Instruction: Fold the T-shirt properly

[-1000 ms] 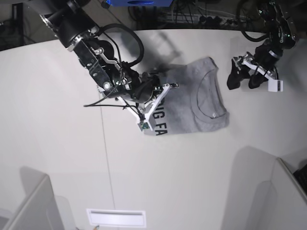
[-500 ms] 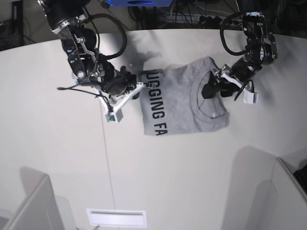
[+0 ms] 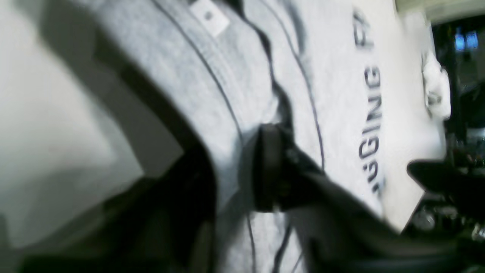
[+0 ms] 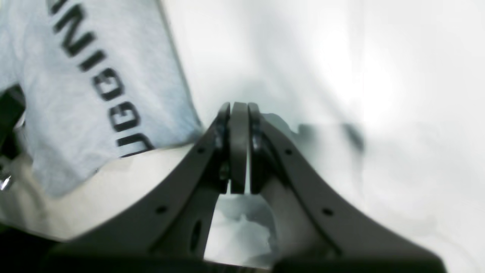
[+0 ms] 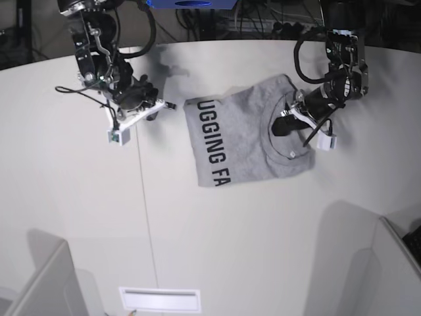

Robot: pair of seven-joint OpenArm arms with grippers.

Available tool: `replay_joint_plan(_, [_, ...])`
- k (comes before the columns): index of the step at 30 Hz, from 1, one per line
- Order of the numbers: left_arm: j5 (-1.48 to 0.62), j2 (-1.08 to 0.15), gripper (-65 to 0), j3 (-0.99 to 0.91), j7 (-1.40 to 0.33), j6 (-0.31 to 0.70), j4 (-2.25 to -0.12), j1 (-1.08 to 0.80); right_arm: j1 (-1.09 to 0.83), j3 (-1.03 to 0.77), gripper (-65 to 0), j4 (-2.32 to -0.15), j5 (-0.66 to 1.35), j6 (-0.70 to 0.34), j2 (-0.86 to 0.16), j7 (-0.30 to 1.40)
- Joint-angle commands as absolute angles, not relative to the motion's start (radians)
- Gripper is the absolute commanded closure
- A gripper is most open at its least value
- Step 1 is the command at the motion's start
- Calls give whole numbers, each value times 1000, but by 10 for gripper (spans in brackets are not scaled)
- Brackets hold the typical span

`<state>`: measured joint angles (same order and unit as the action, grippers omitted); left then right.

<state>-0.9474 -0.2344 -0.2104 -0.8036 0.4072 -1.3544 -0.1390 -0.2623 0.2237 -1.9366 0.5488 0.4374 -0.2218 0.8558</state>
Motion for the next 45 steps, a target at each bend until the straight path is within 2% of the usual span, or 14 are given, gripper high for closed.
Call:
replay_joint_plan(1, [-923,-269,0,-205,-819,358,-1366,-136,-266,206,0,-1975,556,435,-225,839])
replay_joint_plan(4, [-924,-314,0,-156,-819,285,-1366,-120,-298,162,0,-1998,556,435,-220,839])
replay_joint_plan(9, [-924,-415,0,8,-901,283,-1366,-2,-328,120,0,-1998,556,435,-214,837])
replay_joint_plan(15, [-923,-452,0,170,-1087,285,-1366,165,-367,54,0,-1997,556,435,-180,771])
replay_joint_plan(24, [-917,-469,0,587,-1098,285,-1365,386,-398,-130,0,-1995,556,435,-116,771])
replay_joint_plan(33, [-699,-466,0,967,-1093,288,-1376,535,-452,-226,0,-1995,556,435,-116,769])
replay_joint_plan(40, [-476,-443,0,1027,-1029,429,-1458,547,-484,-226,0,-1997,556,438,-111,768])
replay_joint_plan(45, [-300,-401,0,1020,-1021,538,-1500,516,-492,-285,0,-1997,550,437,-50,768])
